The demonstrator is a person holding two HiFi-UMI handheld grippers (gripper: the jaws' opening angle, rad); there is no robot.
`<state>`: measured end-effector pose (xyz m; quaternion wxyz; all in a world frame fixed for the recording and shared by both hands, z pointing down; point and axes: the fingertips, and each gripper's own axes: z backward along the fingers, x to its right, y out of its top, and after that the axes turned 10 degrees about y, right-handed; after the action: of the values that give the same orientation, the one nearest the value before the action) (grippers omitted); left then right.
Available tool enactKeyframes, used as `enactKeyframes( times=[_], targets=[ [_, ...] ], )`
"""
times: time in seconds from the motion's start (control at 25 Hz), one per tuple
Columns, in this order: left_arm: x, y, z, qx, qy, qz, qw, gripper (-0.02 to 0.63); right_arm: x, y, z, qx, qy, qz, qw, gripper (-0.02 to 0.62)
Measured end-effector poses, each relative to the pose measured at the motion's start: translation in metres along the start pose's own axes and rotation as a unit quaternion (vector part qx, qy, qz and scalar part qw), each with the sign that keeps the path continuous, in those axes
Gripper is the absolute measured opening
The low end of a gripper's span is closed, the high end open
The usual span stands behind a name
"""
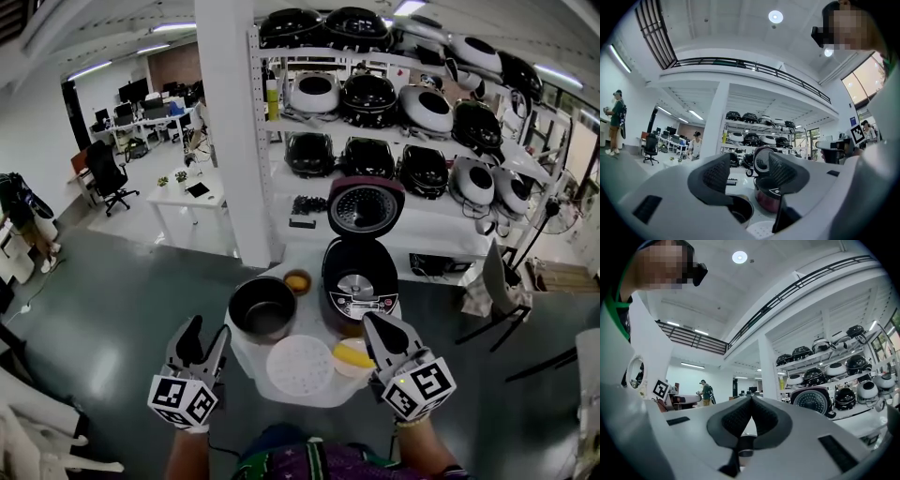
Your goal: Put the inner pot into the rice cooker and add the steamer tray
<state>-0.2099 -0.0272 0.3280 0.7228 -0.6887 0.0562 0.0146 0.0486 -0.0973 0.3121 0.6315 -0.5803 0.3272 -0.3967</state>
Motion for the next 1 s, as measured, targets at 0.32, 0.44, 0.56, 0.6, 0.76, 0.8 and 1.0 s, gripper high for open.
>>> enactKeyframes(
  times=[0.32,0.44,0.56,0.6,0.76,0.8,1.0],
  targets=[
    [-0.017,-0.020,-0.028,-0.009,0.007,-0.031,0.9995,0.383,0.002,-0.014,-0.011,-0.013,0.000,0.000,1.000,0.006],
    [-0.025,-0.031,-0.044,-0.025,0.001,-0.037,0.9990,0.383,0.003,-0.016,-0.020,-0.014,-0.003,-0.003,1.000,0.005],
    [-0.034,-0.048,-0.066,-0.048,-0.004,-0.057,0.9972,0.383,0.010,-0.016,-0.035,-0.015,-0.008,-0.003,1.000,0.006],
    [-0.038,-0.056,-0.074,-0.058,-0.004,-0.060,0.9965,0.383,0.012,-0.017,-0.041,-0.016,-0.010,-0.003,1.000,0.006],
    [-0.057,-0.087,-0.106,-0.102,-0.006,-0.052,0.9934,0.383,0.021,-0.018,-0.069,-0.021,-0.017,-0.002,1.000,0.005],
    [-0.060,-0.094,-0.113,-0.110,-0.009,-0.051,0.9925,0.383,0.024,-0.019,-0.076,-0.021,-0.019,0.000,1.000,0.006],
    [-0.076,-0.128,-0.143,-0.145,-0.028,-0.081,0.9858,0.383,0.036,-0.021,-0.107,-0.023,-0.033,0.004,0.999,0.005]
  ],
)
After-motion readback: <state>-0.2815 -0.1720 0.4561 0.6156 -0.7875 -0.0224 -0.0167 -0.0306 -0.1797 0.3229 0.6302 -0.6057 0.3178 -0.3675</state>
